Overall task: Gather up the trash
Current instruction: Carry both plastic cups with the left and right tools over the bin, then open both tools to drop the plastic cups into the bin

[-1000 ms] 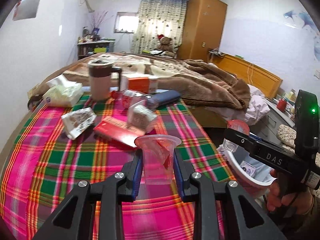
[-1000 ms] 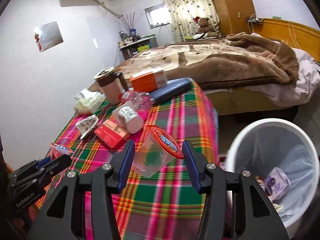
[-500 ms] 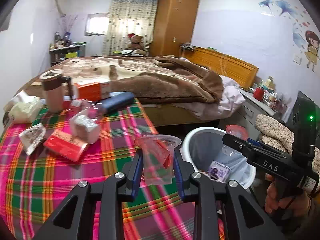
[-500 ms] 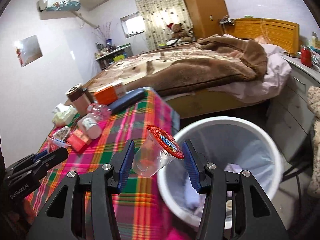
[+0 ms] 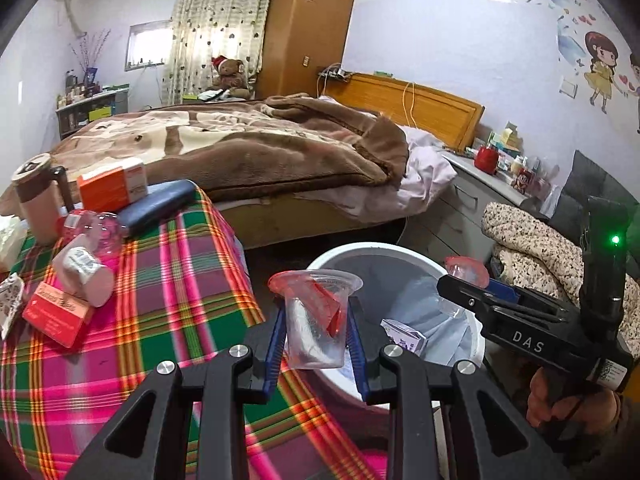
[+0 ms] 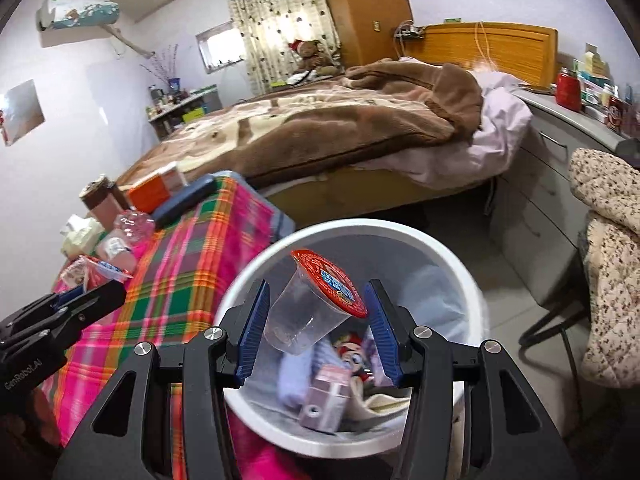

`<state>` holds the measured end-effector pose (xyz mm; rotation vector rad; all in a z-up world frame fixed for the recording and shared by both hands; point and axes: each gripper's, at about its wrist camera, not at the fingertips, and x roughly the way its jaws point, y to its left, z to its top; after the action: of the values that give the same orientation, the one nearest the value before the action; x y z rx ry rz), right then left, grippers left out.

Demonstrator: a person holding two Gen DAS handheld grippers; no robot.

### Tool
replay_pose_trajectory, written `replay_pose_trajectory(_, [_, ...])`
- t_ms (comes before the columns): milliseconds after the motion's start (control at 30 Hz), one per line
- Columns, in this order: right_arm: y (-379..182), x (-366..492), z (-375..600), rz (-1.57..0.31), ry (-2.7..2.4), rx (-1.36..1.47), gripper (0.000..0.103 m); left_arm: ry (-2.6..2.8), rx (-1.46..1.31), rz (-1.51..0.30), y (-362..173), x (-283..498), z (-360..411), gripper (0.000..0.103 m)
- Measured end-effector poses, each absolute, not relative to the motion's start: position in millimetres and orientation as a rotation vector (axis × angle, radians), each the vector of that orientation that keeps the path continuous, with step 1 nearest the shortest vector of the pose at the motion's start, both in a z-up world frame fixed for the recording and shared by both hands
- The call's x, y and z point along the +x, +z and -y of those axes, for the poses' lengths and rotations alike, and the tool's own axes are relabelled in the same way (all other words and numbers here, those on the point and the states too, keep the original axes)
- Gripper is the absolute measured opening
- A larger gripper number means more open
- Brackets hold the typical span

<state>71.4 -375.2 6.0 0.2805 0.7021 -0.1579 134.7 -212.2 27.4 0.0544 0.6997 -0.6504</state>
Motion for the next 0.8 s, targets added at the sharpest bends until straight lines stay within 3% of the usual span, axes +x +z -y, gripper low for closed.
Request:
replay_pose_trajectory(567, [-18,81,404,-0.807,-0.196,0.261,0.051,-0.720,0.077,-0.767,-1,157,262,0.031])
replay_pose_trajectory(667, [-20,82,405,-0.818,-0.203,0.250,0.052,-0.719,0.072,-0.768,-1,158,262,0.049])
replay_pose_trajectory(767, [-20,80,407,-0.814,-0.205,0.254,0.066,-0.721,0.059,-0.772,-1,160,260,0.051])
replay_pose_trajectory(800, [-20,81,407,-0.813,-0.206,0.257,0.067,-0.716,0.065,-0.770,-1,160,260,0.051])
